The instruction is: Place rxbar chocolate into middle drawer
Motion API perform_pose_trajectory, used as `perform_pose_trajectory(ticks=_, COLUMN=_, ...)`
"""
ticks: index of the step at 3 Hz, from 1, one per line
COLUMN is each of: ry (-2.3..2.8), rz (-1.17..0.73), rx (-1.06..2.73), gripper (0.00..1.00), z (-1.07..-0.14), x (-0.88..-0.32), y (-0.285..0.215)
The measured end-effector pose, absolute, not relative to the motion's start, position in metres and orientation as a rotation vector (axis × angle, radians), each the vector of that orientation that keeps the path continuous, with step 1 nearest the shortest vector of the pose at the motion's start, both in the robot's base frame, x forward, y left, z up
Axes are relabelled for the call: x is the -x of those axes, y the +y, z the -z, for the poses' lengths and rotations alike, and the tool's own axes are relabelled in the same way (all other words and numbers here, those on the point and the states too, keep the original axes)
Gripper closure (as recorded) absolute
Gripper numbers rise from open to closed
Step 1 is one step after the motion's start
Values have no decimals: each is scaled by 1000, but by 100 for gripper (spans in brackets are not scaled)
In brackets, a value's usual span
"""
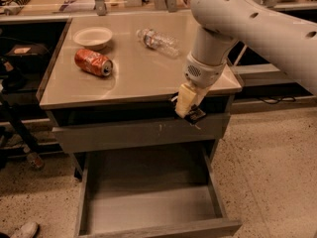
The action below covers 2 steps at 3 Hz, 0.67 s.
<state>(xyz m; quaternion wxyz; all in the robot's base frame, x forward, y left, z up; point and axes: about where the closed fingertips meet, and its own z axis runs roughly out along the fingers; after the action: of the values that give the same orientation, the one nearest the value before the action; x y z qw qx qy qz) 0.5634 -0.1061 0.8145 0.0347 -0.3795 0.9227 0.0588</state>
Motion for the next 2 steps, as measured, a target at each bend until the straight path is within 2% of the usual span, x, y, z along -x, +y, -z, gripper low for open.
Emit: perform_pose_trajectory(ticks=2, ry=2882, rz=-261, rx=1160, gripper=100, z=-771, x=-521, y=-95)
